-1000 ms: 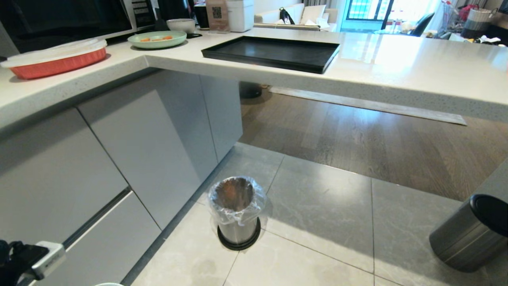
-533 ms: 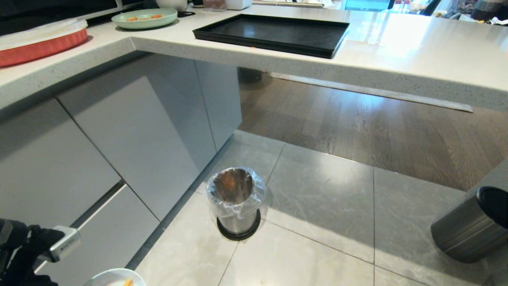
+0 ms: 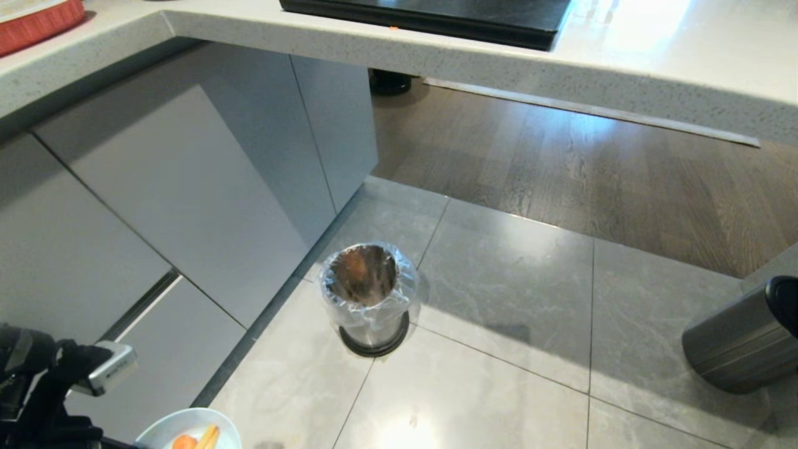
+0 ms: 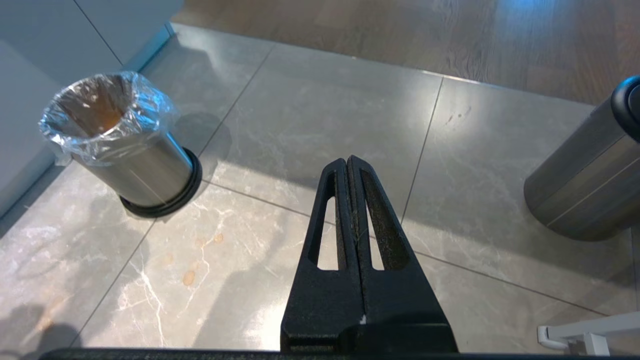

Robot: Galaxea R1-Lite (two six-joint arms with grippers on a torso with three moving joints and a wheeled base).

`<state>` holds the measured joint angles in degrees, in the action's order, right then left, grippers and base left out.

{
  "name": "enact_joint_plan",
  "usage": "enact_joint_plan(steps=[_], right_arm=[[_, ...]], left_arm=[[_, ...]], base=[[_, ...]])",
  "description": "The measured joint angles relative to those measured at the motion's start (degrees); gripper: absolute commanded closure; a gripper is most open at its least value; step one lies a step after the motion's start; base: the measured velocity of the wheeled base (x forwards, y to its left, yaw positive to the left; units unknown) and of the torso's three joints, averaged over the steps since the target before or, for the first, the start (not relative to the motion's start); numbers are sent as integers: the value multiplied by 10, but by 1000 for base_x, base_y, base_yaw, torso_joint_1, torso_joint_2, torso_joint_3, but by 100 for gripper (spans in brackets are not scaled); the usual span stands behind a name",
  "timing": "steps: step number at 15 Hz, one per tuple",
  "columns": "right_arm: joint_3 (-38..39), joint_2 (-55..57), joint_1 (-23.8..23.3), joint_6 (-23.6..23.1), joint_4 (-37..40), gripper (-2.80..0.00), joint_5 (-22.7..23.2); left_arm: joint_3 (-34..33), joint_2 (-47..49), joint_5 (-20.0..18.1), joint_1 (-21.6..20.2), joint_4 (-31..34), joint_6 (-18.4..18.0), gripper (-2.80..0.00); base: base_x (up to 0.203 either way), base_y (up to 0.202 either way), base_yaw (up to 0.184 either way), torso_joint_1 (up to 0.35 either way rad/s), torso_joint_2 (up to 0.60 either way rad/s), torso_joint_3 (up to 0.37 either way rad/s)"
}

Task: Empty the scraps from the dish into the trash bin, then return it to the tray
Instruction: Move the bowl over the trash can

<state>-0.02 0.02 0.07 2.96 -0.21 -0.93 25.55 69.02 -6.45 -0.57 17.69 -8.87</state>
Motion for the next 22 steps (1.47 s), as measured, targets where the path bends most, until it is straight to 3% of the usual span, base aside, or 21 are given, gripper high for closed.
enact_joint_plan(steps=[4, 22], right_arm=[[0, 0, 0, 0, 0, 0, 0], [0, 0, 0, 0, 0, 0, 0]], left_arm=[[7, 15, -1, -1, -25, 0, 0], [14, 29, -1, 0, -26, 0, 0]], base=[[0, 0, 0, 3, 4, -203], [0, 0, 0, 2, 1, -197]])
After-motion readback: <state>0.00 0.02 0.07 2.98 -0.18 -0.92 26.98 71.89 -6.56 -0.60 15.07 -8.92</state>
